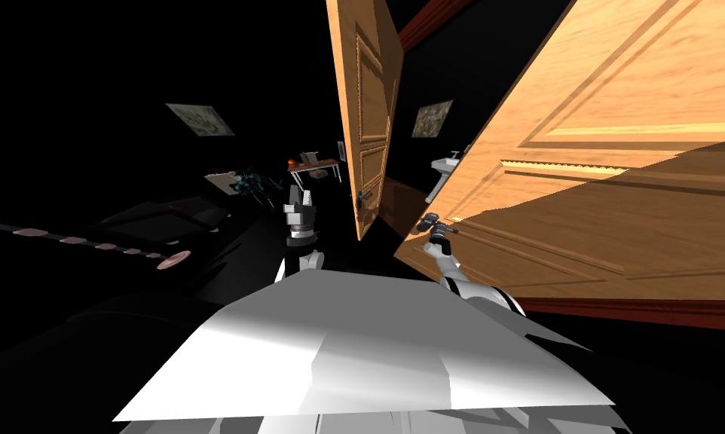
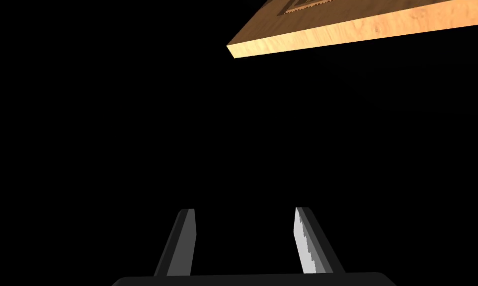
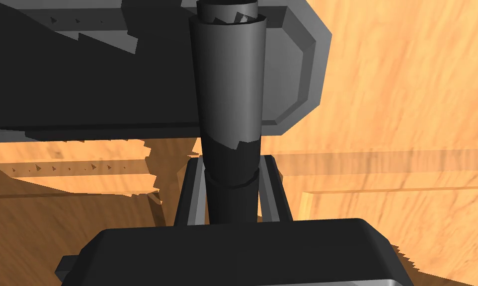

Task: Pull the door open

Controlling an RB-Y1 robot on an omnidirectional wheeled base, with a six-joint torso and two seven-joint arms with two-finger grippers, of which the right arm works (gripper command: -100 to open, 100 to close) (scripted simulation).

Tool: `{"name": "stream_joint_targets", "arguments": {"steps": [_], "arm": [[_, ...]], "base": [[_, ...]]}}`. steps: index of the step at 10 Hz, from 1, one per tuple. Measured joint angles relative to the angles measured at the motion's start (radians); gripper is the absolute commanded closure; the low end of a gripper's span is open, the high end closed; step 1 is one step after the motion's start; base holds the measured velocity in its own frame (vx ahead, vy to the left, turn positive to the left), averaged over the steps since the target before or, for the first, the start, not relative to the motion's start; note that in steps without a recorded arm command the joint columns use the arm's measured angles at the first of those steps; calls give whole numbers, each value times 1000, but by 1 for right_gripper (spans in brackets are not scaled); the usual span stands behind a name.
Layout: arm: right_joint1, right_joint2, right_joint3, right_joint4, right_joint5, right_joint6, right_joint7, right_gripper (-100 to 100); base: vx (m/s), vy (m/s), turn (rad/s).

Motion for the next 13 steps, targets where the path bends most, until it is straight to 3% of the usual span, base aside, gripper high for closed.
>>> {"name": "stream_joint_targets", "arguments": {"steps": [4,10,13], "arm": [[-1,-12,48,4,21,-6,-47,100],[22,-13,87,-40,39,12,-81,100],[28,-30,124,-59,49,8,-118,100]], "base": [[-221,-22,103],[-163,-30,70],[-230,-33,86]]}}
